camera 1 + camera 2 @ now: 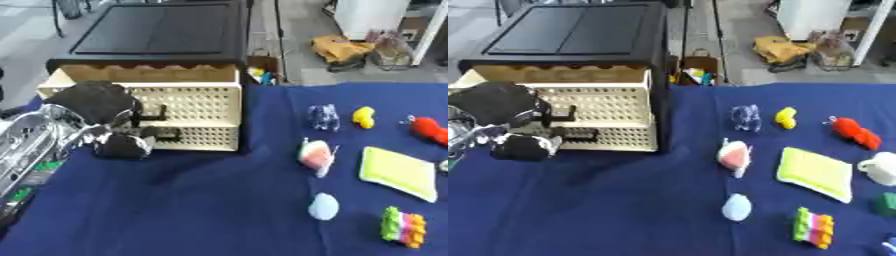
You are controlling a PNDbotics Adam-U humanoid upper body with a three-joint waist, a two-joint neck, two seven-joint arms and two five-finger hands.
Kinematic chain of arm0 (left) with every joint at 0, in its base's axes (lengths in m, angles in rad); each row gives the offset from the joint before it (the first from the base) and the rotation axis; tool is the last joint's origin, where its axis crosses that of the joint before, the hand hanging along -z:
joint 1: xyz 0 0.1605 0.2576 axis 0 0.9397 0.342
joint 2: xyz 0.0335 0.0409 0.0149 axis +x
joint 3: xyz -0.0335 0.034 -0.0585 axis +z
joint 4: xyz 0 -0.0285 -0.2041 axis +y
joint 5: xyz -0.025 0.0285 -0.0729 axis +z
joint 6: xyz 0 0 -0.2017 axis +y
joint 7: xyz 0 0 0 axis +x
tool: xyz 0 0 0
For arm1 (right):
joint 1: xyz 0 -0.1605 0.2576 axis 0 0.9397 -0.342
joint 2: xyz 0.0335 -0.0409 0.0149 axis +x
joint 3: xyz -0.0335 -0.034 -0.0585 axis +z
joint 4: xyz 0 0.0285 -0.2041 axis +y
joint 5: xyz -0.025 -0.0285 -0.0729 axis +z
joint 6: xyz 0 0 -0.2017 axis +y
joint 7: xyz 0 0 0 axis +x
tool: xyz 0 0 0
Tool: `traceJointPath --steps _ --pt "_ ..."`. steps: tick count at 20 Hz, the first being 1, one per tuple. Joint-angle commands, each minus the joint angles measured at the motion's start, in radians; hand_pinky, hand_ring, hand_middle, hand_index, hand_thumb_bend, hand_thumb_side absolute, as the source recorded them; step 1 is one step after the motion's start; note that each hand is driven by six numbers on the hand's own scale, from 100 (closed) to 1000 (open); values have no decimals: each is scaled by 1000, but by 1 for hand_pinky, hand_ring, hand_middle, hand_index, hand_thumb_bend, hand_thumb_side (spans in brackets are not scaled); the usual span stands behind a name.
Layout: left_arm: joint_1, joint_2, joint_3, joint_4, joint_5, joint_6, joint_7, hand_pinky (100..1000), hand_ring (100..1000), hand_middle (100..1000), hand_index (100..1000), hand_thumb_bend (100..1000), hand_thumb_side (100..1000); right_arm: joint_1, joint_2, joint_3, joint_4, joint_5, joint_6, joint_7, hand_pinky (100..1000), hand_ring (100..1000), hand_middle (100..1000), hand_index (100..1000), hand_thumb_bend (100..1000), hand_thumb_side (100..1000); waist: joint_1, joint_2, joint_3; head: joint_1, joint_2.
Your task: Pick up objects from table and place into drawer.
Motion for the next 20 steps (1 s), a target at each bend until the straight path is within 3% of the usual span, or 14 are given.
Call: traceJointPath --steps 1,5,20 --pt "-8 38 11 -22 -2 13 -15 100 100 100 635 100 807 -10 -15 -10 -15 -3 4 -7 578 643 614 678 100 1000 -2 -24 3 -9 -3" --pt "-4 42 10 -32 1 10 -15 100 100 100 626 100 807 -10 -16 -10 -15 -3 4 -8 578 643 614 678 100 1000 -4 -26 5 -32 -5" --pt "12 52 6 -64 7 5 -15 100 100 100 608 100 810 -9 -16 -13 -15 -1 5 -15 579 643 614 678 100 1000 -5 -27 10 -31 -7"
